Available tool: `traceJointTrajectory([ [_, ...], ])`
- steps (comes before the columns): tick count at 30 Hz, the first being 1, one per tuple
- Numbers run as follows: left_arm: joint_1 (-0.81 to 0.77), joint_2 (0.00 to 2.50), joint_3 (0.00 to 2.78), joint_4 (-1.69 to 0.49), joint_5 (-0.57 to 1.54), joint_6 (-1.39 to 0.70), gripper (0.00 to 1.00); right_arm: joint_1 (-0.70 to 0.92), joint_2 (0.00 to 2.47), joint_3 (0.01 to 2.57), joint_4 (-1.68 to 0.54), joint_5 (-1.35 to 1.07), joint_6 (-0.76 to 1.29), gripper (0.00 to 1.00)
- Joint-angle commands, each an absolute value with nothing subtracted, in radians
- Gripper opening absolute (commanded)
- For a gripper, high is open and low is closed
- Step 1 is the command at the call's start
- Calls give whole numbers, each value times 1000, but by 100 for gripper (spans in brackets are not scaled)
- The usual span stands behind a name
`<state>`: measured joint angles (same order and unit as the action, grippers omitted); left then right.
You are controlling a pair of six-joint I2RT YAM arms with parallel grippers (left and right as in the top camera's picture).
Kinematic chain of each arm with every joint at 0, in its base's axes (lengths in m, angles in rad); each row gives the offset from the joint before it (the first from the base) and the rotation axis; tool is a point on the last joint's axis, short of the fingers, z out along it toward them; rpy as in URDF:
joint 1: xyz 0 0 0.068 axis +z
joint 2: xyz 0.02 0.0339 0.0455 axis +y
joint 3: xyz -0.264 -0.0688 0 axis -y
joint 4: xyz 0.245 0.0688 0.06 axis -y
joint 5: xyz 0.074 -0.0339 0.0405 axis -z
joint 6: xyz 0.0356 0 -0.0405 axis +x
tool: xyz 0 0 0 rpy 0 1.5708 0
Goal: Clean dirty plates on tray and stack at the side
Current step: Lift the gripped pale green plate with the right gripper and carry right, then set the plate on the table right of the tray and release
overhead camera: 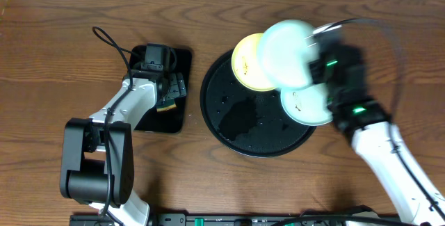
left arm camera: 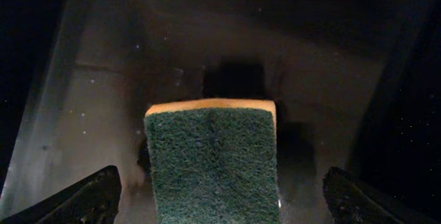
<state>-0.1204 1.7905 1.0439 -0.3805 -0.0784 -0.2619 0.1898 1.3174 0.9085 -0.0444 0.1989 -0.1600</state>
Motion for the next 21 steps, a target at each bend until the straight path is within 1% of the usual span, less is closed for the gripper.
traceJointTrajectory([
  [1, -116, 1799, 1051, -379, -91, -259, 94, -32, 1300, 942, -41, 23, 31, 1],
  [5, -116, 1799, 1051, -379, -91, -259, 94, -244, 1338, 942, -39, 19, 83, 1],
  [11, -116, 1799, 1051, -379, -91, -259, 94, -427, 1452, 942, -26, 36, 82, 1],
  [13, -116, 1799, 1051, -379, -91, -259, 94, -487, 1539, 942, -15, 36, 82, 1],
  [17, -116, 1799, 1051, -379, -91, -259, 94, -520, 1652, 942, 15, 36, 81, 1],
  [21, -116, 1799, 1051, -379, -91, -258, 94, -519, 1728, 942, 50, 36, 81, 1],
])
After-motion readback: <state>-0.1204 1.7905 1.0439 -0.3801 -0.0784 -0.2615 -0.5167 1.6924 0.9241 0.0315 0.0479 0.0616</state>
